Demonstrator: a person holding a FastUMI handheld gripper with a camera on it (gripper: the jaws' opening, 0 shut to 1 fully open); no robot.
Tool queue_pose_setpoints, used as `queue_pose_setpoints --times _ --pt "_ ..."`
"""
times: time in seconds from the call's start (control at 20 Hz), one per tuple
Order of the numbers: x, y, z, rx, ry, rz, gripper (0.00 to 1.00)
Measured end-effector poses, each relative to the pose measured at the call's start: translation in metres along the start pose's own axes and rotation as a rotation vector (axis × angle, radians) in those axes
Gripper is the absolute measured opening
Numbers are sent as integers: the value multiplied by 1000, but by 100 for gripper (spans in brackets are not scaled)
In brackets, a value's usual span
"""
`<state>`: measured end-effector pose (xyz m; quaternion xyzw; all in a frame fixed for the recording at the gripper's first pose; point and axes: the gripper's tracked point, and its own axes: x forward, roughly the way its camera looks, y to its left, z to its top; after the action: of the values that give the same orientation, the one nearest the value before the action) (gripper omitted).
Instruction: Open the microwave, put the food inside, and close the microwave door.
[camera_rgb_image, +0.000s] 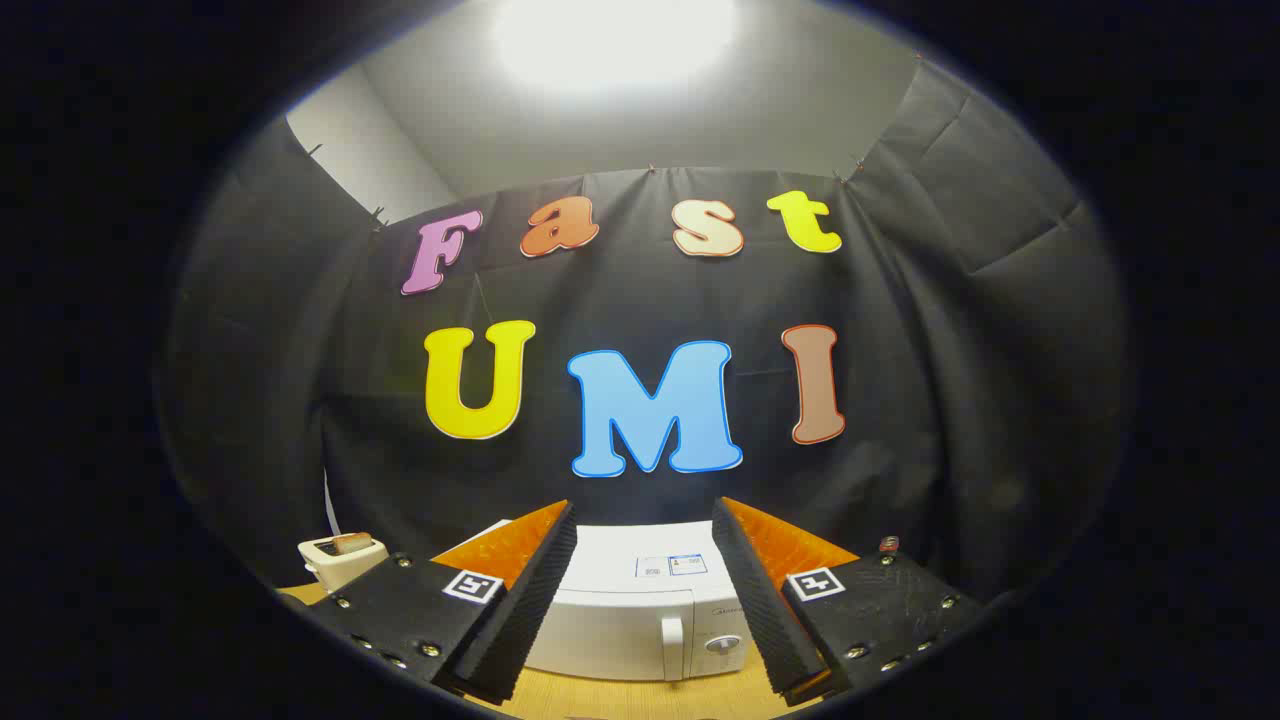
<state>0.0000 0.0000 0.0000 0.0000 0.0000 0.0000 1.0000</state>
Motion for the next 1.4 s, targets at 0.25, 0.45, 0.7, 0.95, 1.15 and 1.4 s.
queue_pose_setpoints --times 0.25,0.45,0.7,0.95,1.15,1.4 --pt "0 2 -2 -21 8 7 88" --pt "0 3 -2 -25 7 8 88" --pt "0 3 -4 -32 9 4 88" --pt "10 1 -19 -59 43 10 88" --pt "21 -15 -39 -65 88 -7 88" --pt "36 -16 -78 16 63 51 88"
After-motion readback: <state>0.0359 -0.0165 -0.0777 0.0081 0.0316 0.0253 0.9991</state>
